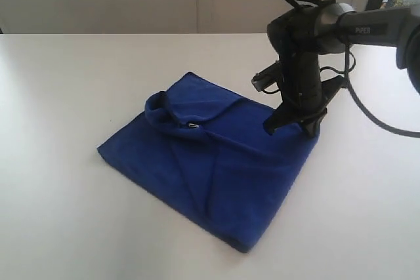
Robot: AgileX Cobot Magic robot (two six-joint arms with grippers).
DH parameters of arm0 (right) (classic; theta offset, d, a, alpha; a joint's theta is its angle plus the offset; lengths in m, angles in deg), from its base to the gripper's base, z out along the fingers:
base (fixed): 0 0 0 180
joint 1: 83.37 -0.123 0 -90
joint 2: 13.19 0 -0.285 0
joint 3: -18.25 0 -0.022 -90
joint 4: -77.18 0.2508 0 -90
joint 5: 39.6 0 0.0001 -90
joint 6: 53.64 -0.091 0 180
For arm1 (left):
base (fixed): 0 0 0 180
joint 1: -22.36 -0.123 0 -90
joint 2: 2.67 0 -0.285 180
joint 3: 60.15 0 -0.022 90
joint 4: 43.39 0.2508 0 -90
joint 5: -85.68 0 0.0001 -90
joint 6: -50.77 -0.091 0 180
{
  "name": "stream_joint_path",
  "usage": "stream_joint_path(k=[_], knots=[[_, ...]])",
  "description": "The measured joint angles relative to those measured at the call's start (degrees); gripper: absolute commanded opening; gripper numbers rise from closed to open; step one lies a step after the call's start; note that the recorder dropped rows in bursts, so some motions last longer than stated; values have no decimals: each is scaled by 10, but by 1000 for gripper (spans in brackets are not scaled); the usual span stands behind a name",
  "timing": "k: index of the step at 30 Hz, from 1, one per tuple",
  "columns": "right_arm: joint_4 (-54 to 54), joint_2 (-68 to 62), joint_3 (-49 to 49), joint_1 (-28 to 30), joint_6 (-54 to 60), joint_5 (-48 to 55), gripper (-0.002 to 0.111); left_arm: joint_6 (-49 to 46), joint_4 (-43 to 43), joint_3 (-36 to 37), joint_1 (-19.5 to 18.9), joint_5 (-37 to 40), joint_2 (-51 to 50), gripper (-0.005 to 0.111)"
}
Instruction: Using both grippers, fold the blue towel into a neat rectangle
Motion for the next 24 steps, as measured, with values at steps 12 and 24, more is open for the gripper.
stream_joint_path(k=[12,24], knots=[[48,103,-78,0,0,10,0,0,0,0,0,0,0,0],[179,152,-41,-147,58,-124,0,0,0,0,0,0,0,0]])
